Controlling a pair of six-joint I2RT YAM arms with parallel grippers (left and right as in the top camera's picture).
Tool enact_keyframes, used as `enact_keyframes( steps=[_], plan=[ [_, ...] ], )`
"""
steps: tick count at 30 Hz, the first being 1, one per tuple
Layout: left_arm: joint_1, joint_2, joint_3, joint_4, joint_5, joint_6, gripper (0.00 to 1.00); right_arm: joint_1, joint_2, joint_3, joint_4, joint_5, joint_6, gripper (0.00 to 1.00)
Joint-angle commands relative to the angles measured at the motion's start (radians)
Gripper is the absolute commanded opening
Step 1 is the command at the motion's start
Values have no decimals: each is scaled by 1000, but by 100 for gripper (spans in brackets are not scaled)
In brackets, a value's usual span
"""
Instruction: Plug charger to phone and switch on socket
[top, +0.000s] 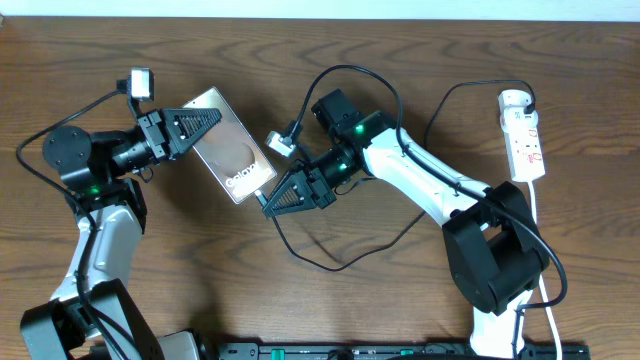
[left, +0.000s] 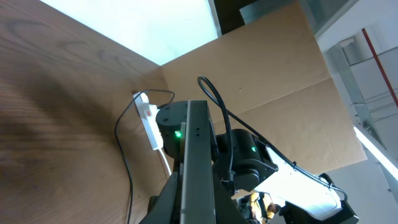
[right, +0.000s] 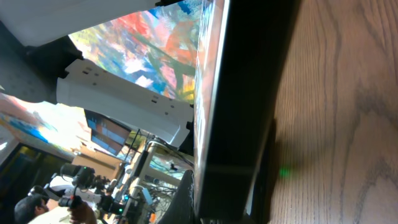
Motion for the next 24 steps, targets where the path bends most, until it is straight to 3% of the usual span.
enact_keyframes(
  steps=[1, 24],
  plan=[
    [-3, -18, 0, 8, 50, 10, 7, 3, -11, 7, 8, -32, 11, 1],
    [-3, -18, 0, 8, 50, 10, 7, -16, -11, 7, 14, -32, 13, 1]
  ],
)
